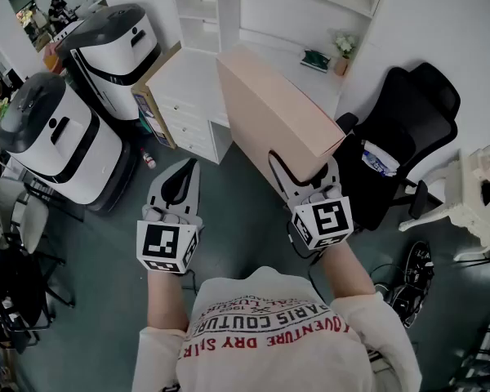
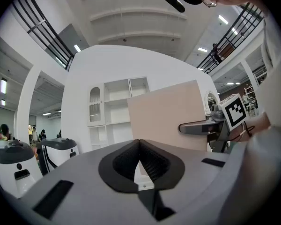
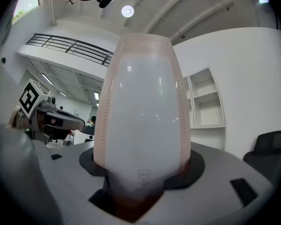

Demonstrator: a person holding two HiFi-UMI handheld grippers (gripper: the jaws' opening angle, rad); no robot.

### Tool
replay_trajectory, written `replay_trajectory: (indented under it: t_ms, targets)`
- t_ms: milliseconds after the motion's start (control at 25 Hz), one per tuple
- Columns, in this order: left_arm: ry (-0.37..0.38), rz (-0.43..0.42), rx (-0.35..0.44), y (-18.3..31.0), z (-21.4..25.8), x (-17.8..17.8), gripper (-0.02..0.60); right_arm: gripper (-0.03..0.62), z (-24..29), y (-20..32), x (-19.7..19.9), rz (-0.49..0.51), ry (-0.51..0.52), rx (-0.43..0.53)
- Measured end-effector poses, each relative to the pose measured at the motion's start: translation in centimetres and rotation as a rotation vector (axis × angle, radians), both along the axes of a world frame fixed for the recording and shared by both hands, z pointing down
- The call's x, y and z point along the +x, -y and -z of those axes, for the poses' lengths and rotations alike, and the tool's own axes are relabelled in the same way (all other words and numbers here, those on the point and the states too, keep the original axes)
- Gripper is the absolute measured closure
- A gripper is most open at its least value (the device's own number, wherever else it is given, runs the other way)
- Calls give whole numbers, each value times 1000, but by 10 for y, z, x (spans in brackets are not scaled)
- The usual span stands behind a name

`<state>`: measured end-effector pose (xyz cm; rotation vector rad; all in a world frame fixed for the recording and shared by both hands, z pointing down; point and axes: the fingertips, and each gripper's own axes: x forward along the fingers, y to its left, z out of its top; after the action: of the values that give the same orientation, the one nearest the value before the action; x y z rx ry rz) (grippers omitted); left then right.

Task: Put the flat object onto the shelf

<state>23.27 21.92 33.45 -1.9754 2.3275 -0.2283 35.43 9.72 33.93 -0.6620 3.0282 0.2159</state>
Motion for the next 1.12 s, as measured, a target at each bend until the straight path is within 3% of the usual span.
replay_trajectory:
  t_ms: [520, 840, 1120]
  targets:
    - [-18, 21, 27, -32, 0, -17, 568, 286, -2, -19, -13, -13, 1, -17]
    - [-37, 112, 9, -83, -18, -55, 568, 286, -17, -36, -45, 3, -17, -31]
    - [-48, 181, 4, -83, -32, -87, 568, 286, -32, -20, -83, 59, -17, -50]
